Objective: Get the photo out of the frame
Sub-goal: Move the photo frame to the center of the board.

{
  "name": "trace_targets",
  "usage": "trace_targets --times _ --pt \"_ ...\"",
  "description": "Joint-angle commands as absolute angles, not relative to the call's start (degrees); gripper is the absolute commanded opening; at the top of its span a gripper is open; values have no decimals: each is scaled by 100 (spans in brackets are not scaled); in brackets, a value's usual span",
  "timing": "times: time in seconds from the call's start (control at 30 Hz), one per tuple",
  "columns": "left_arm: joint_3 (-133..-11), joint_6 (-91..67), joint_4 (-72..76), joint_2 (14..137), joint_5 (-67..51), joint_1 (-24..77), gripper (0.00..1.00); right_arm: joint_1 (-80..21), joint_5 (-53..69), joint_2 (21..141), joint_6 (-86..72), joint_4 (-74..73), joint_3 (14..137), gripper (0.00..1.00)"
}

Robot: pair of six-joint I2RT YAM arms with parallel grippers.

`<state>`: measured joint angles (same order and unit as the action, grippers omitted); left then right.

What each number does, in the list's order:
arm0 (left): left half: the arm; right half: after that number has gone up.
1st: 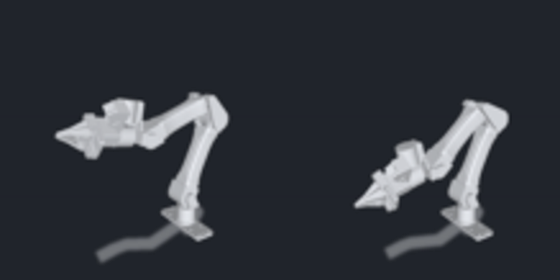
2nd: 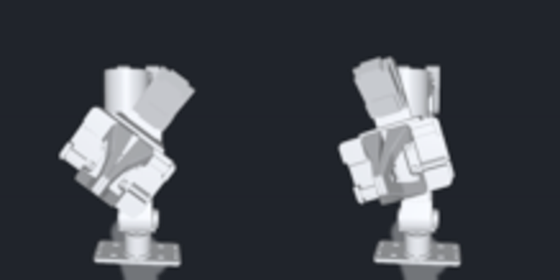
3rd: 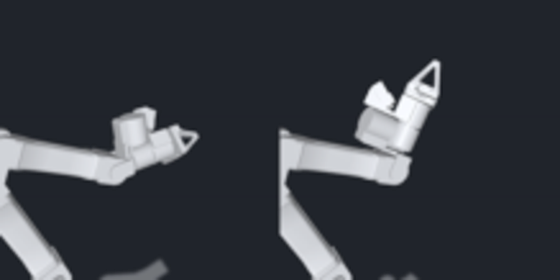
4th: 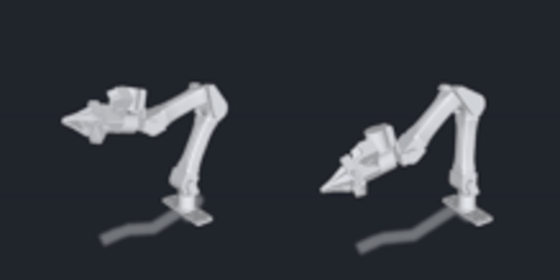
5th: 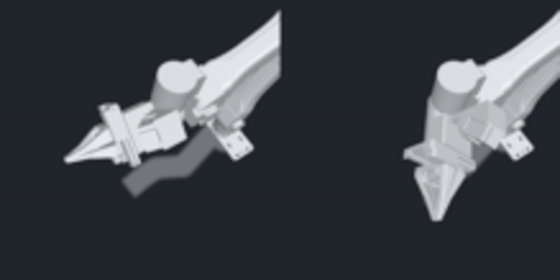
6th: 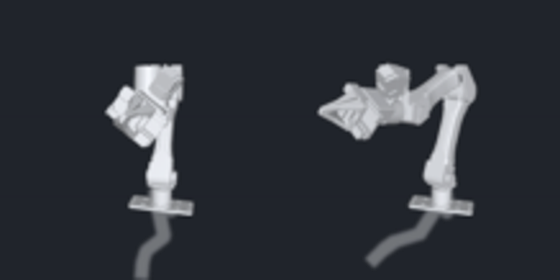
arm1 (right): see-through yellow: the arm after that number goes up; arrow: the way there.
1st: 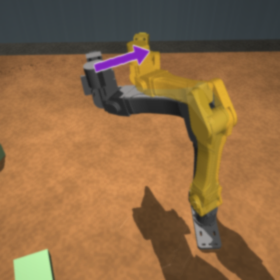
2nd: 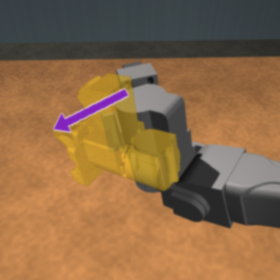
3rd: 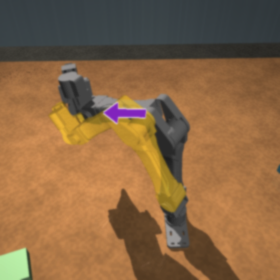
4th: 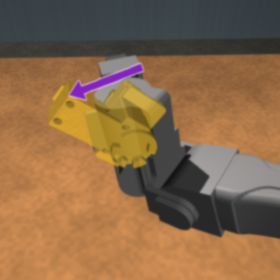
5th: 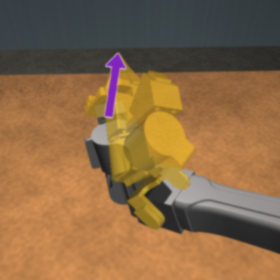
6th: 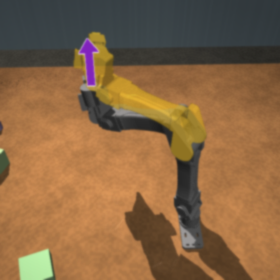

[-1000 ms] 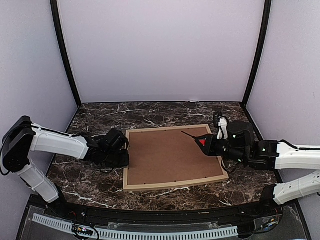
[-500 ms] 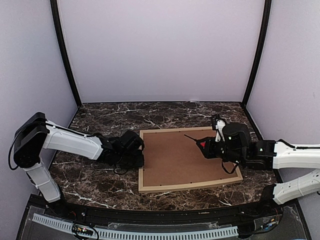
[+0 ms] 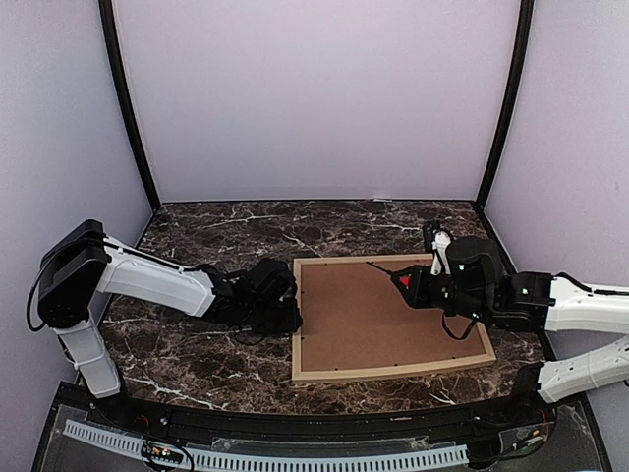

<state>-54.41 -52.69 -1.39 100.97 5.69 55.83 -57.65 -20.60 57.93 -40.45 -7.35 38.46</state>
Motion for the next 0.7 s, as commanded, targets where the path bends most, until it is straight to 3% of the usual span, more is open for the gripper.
trace_targets --times 0.0,0.67 --pt "-5696 -4813 -30 10127 194 5683 23 -5755 -2105 5635 -4246 -880 3899 0" --pt "-6134 -5298 -1273 10566 1128 5441 16 -5758 -2049 5856 -4278 -905 3849 0"
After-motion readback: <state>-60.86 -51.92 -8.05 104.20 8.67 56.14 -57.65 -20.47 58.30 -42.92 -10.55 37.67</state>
